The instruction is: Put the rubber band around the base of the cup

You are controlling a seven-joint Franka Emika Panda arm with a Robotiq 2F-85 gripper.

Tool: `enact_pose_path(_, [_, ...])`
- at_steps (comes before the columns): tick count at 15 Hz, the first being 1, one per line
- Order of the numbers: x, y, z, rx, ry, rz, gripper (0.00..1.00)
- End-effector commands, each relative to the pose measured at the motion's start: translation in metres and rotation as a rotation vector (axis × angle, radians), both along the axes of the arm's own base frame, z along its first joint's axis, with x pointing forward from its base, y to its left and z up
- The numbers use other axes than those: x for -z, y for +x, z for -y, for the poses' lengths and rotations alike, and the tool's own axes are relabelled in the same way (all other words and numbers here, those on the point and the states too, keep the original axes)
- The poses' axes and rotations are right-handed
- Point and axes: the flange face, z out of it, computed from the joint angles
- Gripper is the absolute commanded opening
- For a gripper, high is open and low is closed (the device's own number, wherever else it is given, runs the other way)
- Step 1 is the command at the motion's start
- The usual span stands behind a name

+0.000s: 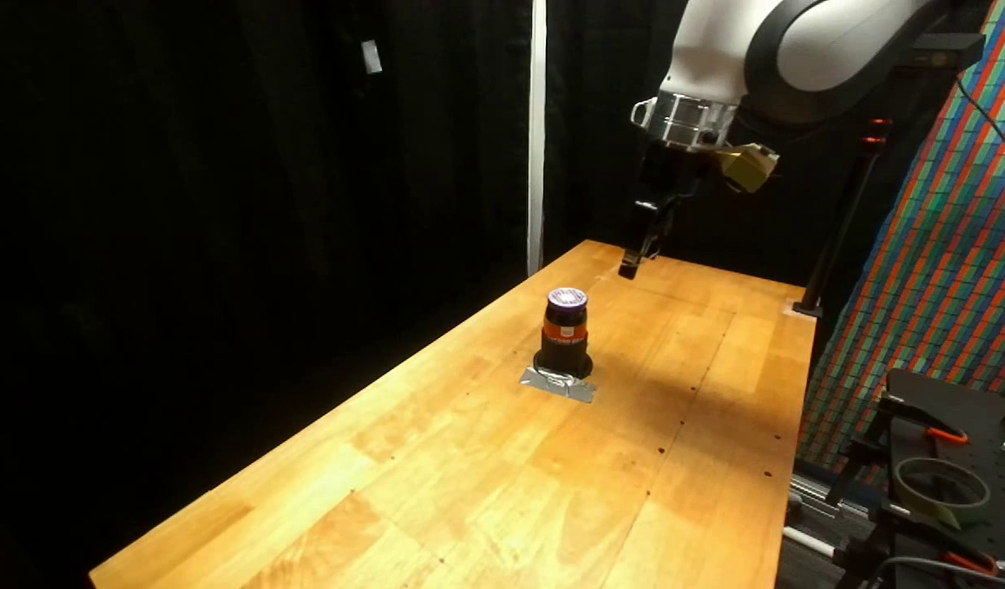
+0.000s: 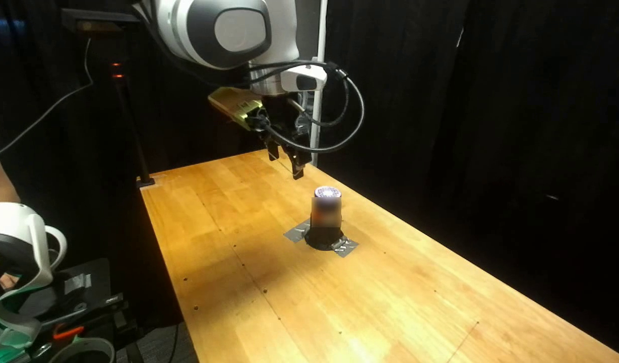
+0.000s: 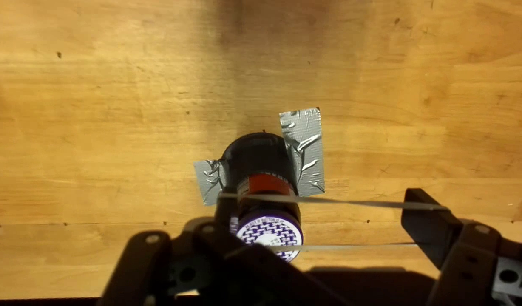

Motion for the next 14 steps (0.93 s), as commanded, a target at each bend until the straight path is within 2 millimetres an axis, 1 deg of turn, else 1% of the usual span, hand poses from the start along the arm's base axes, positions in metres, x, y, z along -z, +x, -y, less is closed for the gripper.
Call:
enact_pose_path(1, [0.014, 0.049, -0.011, -0.038, 0.031, 0.027, 1.0])
enact_pose_path(4, [0.032, 0.075, -0.013, -0.047, 0.034, 0.038, 1.0])
enact_pose_path(7, [0.044, 0.093, -0.017, -0.05, 0.036, 0.048, 1.0])
enact_pose_path(10, [0.056, 0.111, -0.013, -0.043, 0.027, 0.053, 1.0])
enact_pose_path(14, [0.069, 0.128, -0.003, -0.036, -0.013, 0.058, 1.0])
